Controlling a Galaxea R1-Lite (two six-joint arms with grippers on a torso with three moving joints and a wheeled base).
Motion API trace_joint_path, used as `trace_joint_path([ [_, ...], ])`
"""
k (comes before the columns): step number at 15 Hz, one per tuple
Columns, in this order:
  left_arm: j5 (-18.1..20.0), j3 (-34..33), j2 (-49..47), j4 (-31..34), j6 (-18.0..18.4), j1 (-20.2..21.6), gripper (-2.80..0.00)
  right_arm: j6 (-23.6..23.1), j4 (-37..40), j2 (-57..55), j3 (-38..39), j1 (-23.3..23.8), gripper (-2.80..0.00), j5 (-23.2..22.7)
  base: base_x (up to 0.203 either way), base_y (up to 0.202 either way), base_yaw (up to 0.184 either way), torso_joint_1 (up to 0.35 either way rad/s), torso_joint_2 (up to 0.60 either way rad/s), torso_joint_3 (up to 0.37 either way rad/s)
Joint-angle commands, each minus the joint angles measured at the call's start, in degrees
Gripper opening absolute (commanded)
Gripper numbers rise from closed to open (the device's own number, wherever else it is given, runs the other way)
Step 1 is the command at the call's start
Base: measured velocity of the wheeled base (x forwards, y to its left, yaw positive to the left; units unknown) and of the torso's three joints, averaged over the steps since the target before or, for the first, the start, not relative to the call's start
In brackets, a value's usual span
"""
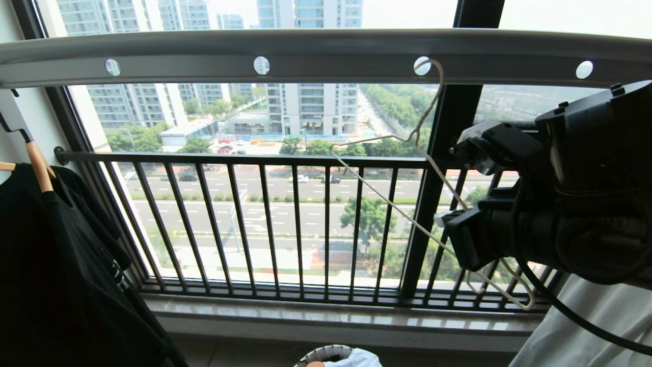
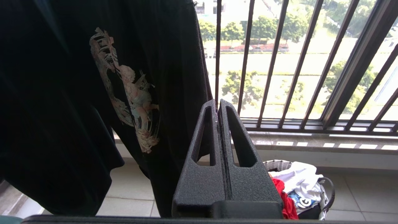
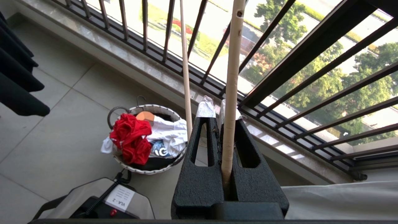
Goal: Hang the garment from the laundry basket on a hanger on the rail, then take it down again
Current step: Pick up the clothes rack on the clothesline
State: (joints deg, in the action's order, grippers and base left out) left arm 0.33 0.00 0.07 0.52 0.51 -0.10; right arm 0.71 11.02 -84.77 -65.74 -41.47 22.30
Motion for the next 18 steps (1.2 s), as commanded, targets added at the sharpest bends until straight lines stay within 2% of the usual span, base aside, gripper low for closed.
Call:
trace_joint_path([
  [1, 0.02, 0.00, -0.07, 0.00, 0.02, 0.01, -2.80, -0.18, 0.05, 0.85, 0.27, -0.02, -2.80, 0.12, 0.000, 0.000, 0.000, 0.000, 0.00, 0.000],
  [18, 0.02, 0.00, -0.07, 0.00, 0.02, 0.01, -2.80, -3.76, 0.30, 8.84, 1.55, -0.45, -2.80, 1.96, 0.000, 0.000, 0.000, 0.000, 0.00, 0.000],
])
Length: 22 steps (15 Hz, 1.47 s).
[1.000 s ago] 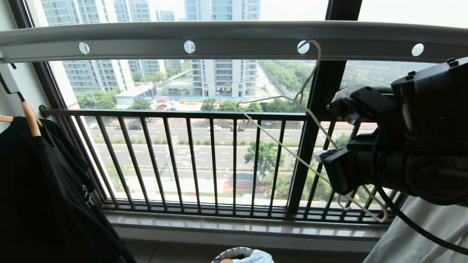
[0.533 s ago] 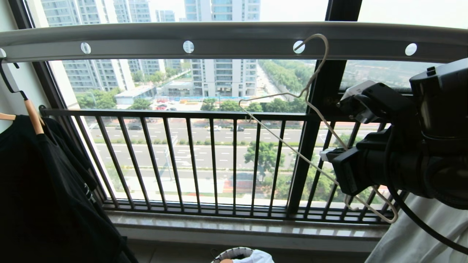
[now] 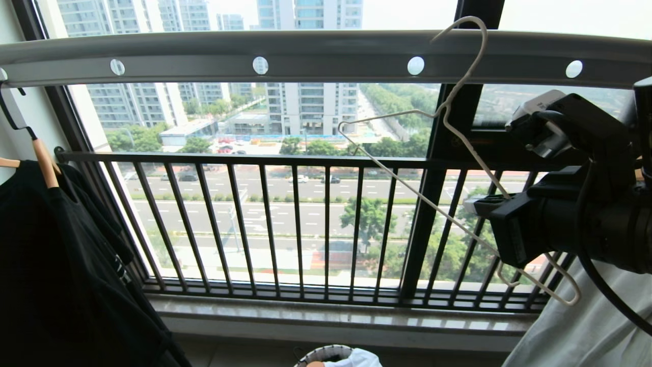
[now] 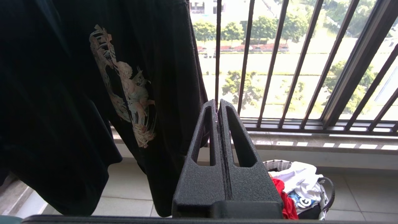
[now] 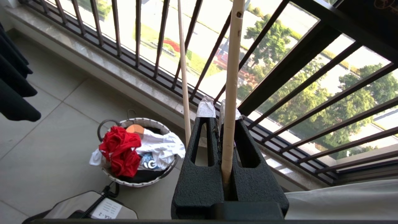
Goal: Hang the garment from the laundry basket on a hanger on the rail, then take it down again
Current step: Pick up the clothes rack on the clothesline
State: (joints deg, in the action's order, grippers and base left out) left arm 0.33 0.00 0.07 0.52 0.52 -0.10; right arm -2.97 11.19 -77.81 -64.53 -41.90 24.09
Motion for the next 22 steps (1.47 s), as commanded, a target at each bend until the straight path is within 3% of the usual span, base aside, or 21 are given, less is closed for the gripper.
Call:
trace_joint_path([
  [1, 0.02, 0.00, -0.07, 0.00, 0.00, 0.01, -2.80, -0.10, 0.12, 3.17, 1.09, -0.02, -2.80, 0.17, 0.000, 0.000, 0.000, 0.000, 0.00, 0.000],
  [6, 0.02, 0.00, -0.07, 0.00, 0.00, 0.01, -2.80, 0.10, -0.32, 12.77, 11.81, 0.05, -2.80, -0.46, 0.000, 0.000, 0.000, 0.000, 0.00, 0.000],
  [10, 0.02, 0.00, -0.07, 0.00, 0.00, 0.01, -2.80, 0.36, -0.47, 17.76, 17.88, 0.06, -2.80, -6.89, 0.000, 0.000, 0.000, 0.000, 0.00, 0.000],
  [12, 0.02, 0.00, -0.07, 0.00, 0.00, 0.01, -2.80, 2.74, -0.66, 16.36, 18.19, 0.06, -2.80, -7.30, 0.000, 0.000, 0.000, 0.000, 0.00, 0.000],
  [15, 0.02, 0.00, -0.07, 0.00, 0.00, 0.01, -2.80, 10.83, -1.01, 14.04, 18.66, 0.24, -2.80, -6.81, 0.000, 0.000, 0.000, 0.000, 0.00, 0.000],
  [22, 0.02, 0.00, -0.07, 0.00, 0.00, 0.01, -2.80, 13.91, -1.00, 12.57, 24.26, 1.39, -2.80, -6.23, 0.000, 0.000, 0.000, 0.000, 0.00, 0.000],
])
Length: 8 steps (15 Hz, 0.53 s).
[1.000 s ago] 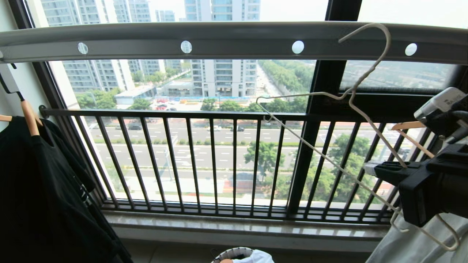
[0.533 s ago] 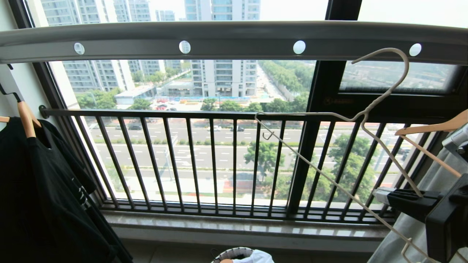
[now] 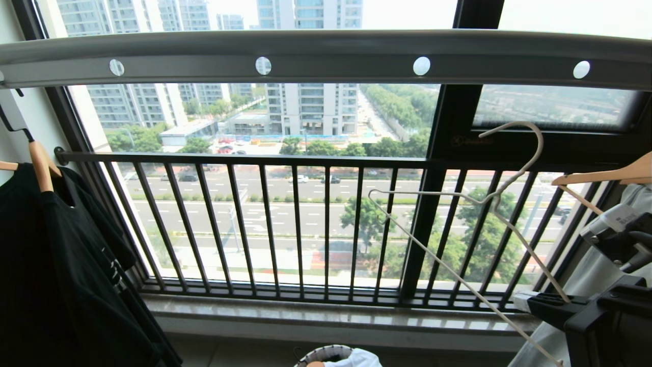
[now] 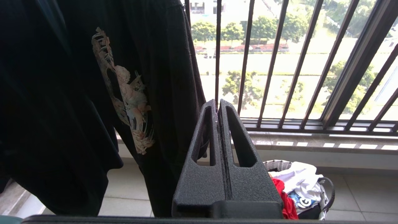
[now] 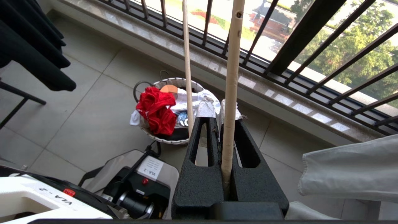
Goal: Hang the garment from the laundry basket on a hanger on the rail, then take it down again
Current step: Pick up the clothes rack on the clothesline
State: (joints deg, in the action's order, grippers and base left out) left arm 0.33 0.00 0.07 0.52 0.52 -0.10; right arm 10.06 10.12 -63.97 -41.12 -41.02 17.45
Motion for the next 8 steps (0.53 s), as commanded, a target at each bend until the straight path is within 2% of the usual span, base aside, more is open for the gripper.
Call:
trace_joint_path([
  [1, 0.02, 0.00, -0.07, 0.00, 0.00, 0.01, -2.80, 2.84, 0.07, -1.59, 1.38, 0.74, -2.80, 0.72, 0.000, 0.000, 0.000, 0.000, 0.00, 0.000],
  [3, 0.02, 0.00, -0.07, 0.00, 0.00, 0.01, -2.80, 6.77, 0.07, -1.95, 2.34, 0.85, -2.80, 1.31, 0.000, 0.000, 0.000, 0.000, 0.00, 0.000],
  [8, 0.02, 0.00, -0.07, 0.00, 0.00, 0.01, -2.80, 12.12, -0.45, -3.07, 6.63, 0.88, -2.80, 2.80, 0.000, 0.000, 0.000, 0.000, 0.00, 0.000],
])
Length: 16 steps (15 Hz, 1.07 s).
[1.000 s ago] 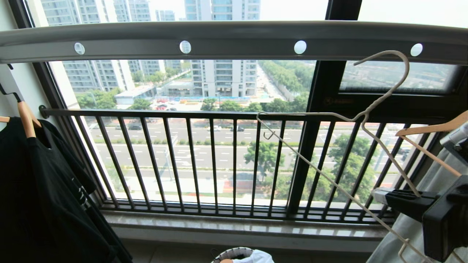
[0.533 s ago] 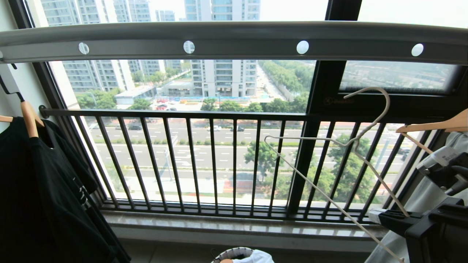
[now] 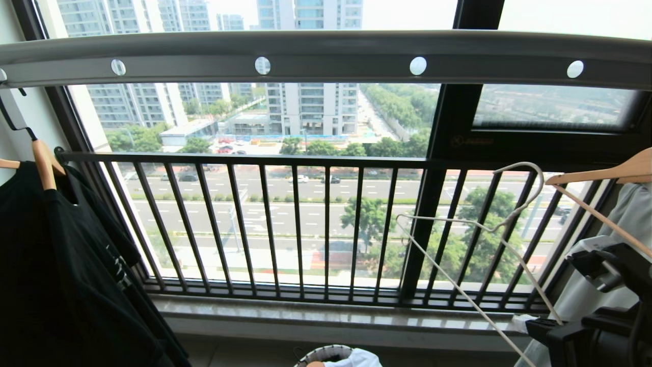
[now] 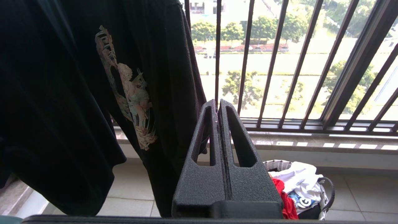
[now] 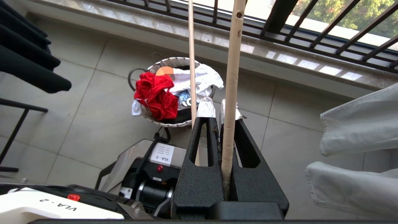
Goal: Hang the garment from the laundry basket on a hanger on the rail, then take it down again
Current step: Pick up the clothes rack on the clothesline
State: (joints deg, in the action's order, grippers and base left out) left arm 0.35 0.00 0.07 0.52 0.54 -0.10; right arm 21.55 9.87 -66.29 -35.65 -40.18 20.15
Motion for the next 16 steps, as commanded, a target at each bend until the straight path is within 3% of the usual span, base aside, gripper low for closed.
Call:
trace_joint_path([
  [1, 0.00, 0.00, -0.07, 0.00, -0.01, 0.01, -2.80, 1.41, -1.14, -1.34, 1.84, 0.23, -2.80, 0.51, 0.000, 0.000, 0.000, 0.000, 0.00, 0.000],
  [5, 0.00, 0.00, -0.07, 0.00, -0.01, 0.01, -2.80, 1.98, -4.37, -5.65, 3.70, 0.43, -2.80, 5.54, 0.000, 0.000, 0.000, 0.000, 0.00, 0.000],
  [12, 0.00, 0.00, -0.07, 0.00, -0.01, 0.01, -2.80, 10.16, -8.18, -13.87, 4.00, 3.41, -2.80, 7.50, 0.000, 0.000, 0.000, 0.000, 0.00, 0.000],
  [16, 0.00, 0.00, -0.07, 0.00, -0.01, 0.01, -2.80, 10.13, -9.96, -14.22, 4.19, 3.97, -2.80, 7.71, 0.000, 0.000, 0.000, 0.000, 0.00, 0.000],
])
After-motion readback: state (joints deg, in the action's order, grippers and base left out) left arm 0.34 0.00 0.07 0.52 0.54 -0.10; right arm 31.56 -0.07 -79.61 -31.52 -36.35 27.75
